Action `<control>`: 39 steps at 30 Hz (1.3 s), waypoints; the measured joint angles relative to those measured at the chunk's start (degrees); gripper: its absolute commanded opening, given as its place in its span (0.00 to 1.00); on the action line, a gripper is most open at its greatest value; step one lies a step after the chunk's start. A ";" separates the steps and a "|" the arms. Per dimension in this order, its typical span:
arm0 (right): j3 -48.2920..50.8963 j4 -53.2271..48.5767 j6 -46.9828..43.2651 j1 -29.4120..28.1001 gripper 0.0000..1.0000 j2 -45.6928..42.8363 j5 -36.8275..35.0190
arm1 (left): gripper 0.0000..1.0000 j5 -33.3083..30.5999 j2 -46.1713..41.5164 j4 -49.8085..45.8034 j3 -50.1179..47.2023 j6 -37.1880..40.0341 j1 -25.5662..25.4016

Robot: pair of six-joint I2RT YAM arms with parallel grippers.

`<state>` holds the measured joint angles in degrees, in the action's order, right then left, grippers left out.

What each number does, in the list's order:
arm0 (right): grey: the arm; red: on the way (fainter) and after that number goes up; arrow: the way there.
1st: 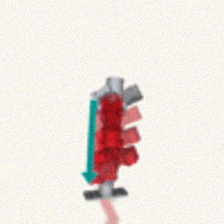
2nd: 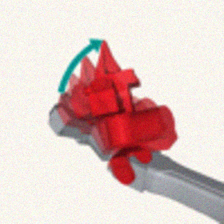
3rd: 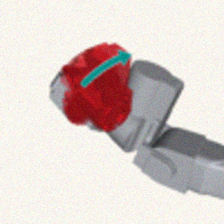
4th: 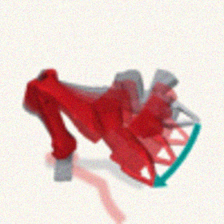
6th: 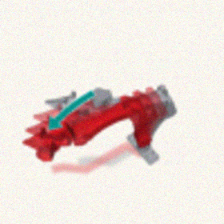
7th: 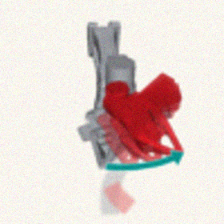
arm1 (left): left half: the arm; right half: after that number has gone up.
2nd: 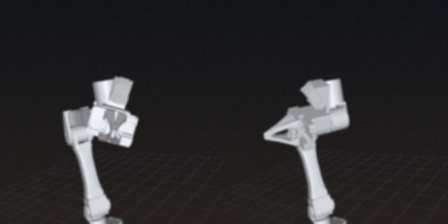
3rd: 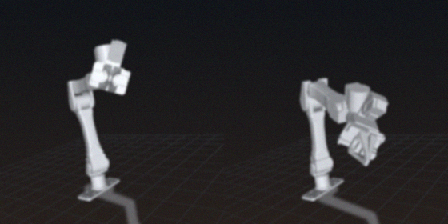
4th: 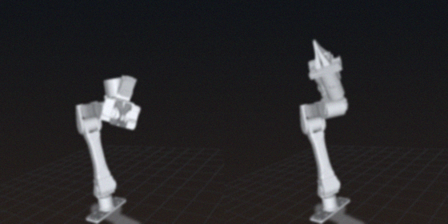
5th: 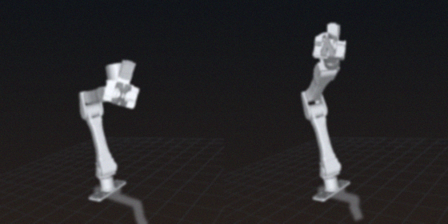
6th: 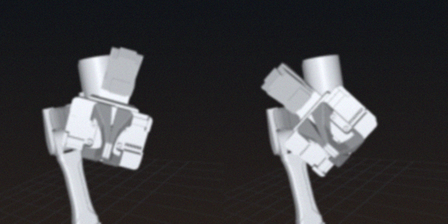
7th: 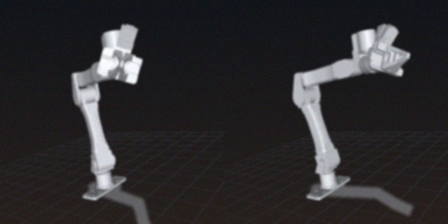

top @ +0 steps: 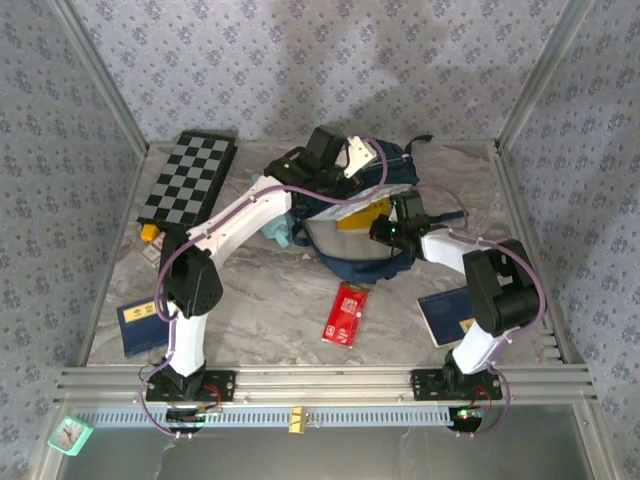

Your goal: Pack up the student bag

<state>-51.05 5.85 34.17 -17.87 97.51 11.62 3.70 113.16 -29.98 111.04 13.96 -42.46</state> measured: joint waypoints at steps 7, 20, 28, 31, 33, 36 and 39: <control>-1.57 1.55 -1.20 0.87 0.17 1.49 -0.20 | 0.00 -0.55 0.15 0.17 0.00 0.68 0.85; 3.45 -18.56 -4.48 -1.07 0.52 -34.01 1.84 | 0.40 0.35 0.20 -0.66 0.33 -4.48 0.70; 3.61 -32.39 -3.54 -3.13 0.61 -43.60 4.04 | 0.59 0.31 -12.41 1.09 -16.50 -18.03 -2.23; 4.66 -33.64 -3.30 -5.64 0.62 -43.67 4.42 | 0.64 -0.79 -22.01 2.64 -26.60 -25.05 -3.50; 6.19 -34.12 -2.71 -8.66 0.63 -43.28 4.59 | 0.67 -3.08 -28.68 2.97 -32.96 -29.66 -3.56; 7.69 -34.14 -1.62 -13.40 0.65 -42.18 4.20 | 0.72 -7.41 -36.48 2.67 -40.85 -34.97 -2.71; 8.26 -32.72 -0.52 -18.78 0.66 -40.54 2.86 | 0.75 -9.42 -42.10 1.27 -48.43 -39.76 1.05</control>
<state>-42.78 -26.87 33.65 -36.64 56.97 14.48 -5.72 71.07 -28.71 62.61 -25.80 -41.41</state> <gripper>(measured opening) 0.657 0.735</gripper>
